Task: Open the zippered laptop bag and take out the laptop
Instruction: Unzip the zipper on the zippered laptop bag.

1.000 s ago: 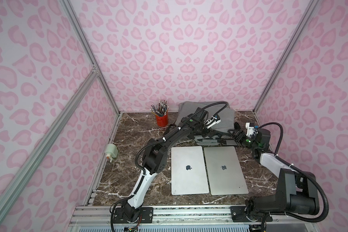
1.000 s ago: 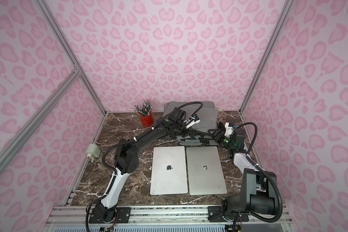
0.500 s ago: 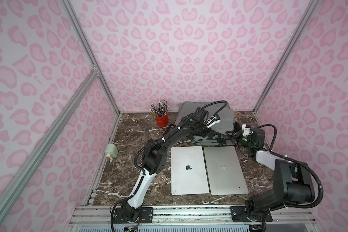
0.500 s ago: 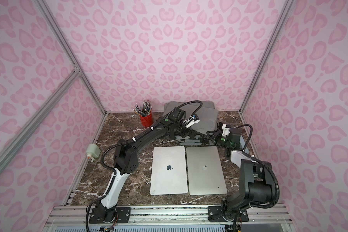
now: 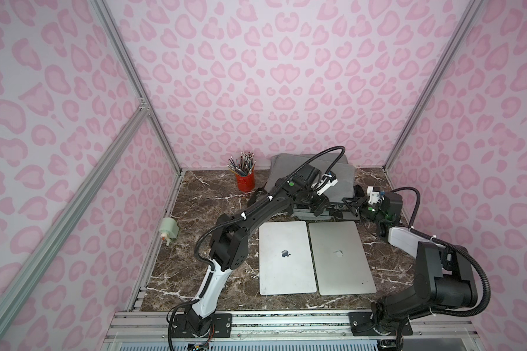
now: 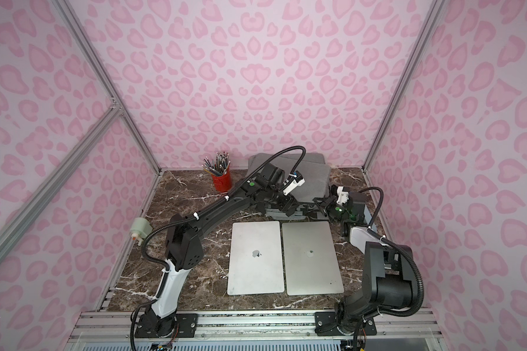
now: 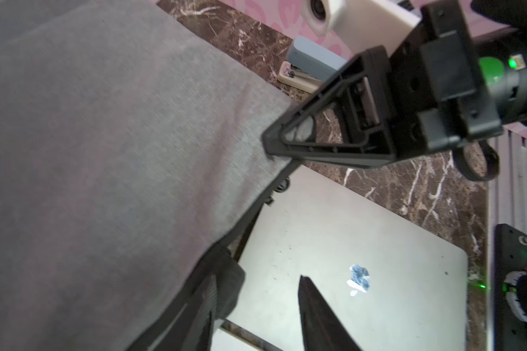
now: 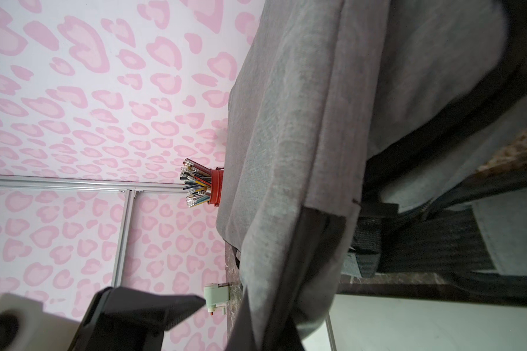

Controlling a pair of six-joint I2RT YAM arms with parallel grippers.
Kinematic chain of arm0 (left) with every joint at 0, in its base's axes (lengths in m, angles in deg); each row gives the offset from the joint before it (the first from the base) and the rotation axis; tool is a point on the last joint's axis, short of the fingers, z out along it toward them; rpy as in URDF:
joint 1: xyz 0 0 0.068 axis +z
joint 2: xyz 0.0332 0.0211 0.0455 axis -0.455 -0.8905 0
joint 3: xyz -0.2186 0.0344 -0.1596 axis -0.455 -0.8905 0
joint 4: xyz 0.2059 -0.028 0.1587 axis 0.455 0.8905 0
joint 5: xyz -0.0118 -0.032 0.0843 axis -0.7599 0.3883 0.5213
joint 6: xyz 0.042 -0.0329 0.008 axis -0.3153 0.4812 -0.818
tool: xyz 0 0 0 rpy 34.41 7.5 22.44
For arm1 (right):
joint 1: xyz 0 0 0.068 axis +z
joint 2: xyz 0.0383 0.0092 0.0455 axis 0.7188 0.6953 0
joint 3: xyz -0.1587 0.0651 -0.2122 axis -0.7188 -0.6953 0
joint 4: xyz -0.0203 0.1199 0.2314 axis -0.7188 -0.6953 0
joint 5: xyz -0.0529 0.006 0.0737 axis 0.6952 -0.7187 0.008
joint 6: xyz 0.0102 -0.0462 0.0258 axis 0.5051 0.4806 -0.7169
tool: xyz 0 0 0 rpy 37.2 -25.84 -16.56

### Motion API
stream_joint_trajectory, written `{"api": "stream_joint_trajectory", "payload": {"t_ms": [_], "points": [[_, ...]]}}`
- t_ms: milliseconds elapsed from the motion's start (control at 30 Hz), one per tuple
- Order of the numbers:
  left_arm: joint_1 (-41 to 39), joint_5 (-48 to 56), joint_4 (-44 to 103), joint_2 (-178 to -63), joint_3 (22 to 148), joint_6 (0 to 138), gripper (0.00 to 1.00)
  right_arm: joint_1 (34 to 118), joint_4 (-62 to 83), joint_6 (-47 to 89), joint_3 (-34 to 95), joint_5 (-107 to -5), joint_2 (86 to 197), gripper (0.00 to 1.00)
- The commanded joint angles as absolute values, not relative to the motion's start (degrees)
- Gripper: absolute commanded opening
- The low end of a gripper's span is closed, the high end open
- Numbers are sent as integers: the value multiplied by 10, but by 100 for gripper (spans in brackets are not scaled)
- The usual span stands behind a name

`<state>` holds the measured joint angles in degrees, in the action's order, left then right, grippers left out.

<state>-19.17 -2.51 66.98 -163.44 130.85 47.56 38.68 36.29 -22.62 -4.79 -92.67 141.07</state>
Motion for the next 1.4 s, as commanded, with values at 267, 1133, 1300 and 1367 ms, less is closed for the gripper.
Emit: {"api": "stream_joint_trajectory", "payload": {"t_ms": [267, 1133, 1300, 1367], "points": [[-243, 99, 414, -1590, 1141, 672, 48, 386, 403, -243, -57, -950, 1402, 0], [-253, 148, 203, -1669, 1105, 663, 42, 379, 438, -272, -73, -974, 1396, 0], [-252, 141, 198, -1673, 1111, 661, 28, 377, 442, -272, -77, -978, 1396, 0], [-252, 141, 201, -1673, 1112, 659, 24, 376, 443, -274, -78, -978, 1396, 0]]}}
